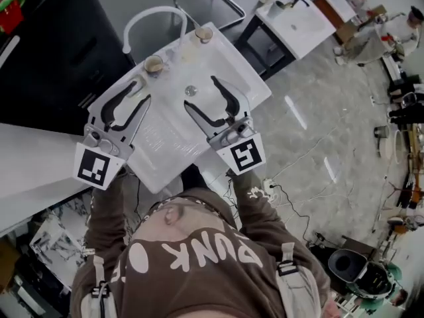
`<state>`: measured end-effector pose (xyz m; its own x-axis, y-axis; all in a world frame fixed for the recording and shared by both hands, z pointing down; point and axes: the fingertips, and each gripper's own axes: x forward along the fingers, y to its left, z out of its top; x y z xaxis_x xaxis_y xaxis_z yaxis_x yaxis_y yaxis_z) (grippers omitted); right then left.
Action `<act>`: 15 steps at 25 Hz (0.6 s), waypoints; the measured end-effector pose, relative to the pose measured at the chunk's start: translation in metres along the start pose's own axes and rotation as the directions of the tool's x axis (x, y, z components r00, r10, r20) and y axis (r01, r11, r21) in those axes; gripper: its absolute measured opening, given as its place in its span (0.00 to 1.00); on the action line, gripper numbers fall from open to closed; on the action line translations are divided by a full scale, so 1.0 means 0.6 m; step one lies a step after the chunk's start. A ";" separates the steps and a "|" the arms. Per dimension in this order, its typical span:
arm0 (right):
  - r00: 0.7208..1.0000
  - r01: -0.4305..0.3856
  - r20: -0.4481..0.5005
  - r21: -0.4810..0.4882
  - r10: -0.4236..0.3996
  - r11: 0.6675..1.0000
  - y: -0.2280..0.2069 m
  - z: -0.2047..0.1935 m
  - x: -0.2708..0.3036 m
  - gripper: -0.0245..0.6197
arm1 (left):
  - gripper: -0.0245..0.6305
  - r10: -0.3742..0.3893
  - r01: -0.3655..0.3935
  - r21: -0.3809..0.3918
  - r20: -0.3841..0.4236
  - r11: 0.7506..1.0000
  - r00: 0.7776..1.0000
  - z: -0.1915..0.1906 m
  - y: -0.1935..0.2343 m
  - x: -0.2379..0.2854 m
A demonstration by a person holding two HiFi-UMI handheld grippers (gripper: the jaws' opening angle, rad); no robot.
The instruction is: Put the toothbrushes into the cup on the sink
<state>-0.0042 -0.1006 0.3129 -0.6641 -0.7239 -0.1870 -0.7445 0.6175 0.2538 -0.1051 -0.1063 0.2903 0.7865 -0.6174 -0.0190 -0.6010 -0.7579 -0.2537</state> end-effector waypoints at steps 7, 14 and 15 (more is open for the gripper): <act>0.998 0.054 -0.042 -0.013 -0.054 0.998 0.153 0.056 -0.069 0.49 | 0.24 -0.046 0.049 -0.040 0.061 0.998 0.997 0.037 -0.067 -0.154; 0.996 0.067 -0.060 -0.081 -0.072 0.994 0.232 0.093 -0.100 0.46 | 0.23 -0.070 0.075 -0.046 0.103 0.996 0.992 0.068 -0.104 -0.229; 0.996 0.067 -0.056 -0.085 -0.072 0.994 0.237 0.098 -0.102 0.46 | 0.24 -0.069 0.074 -0.045 0.107 0.996 0.992 0.071 -0.108 -0.234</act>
<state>-0.0733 0.0495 0.3046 -0.6038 -0.7825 -0.1519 -0.7789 0.5388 0.3209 -0.1708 0.0385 0.2681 0.8366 -0.5376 -0.1052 -0.5471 -0.8101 -0.2105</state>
